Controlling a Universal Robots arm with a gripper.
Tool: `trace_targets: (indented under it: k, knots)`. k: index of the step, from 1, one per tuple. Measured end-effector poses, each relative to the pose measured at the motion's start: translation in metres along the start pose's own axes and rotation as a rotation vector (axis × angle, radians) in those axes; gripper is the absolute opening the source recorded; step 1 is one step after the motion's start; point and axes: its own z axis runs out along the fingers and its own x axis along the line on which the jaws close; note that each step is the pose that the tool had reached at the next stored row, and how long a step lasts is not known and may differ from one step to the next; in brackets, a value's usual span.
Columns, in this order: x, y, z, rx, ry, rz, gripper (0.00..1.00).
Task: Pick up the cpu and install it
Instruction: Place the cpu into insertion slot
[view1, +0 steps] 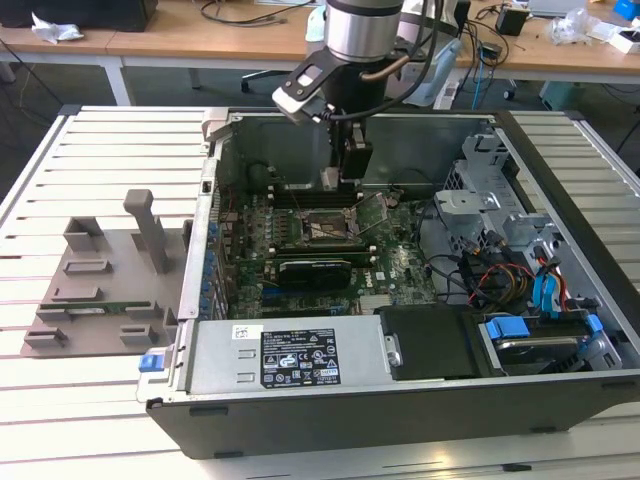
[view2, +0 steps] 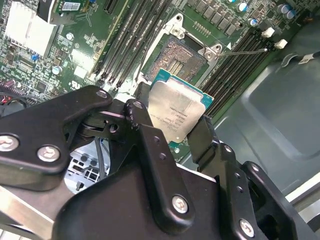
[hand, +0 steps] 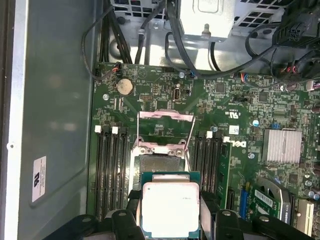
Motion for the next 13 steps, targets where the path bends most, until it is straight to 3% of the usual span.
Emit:
trace_targets:
  k: [13]
  knots:
    - [0.0038, -0.0015, 0.0075, -0.0022, -0.0002, 0.000, 0.55]
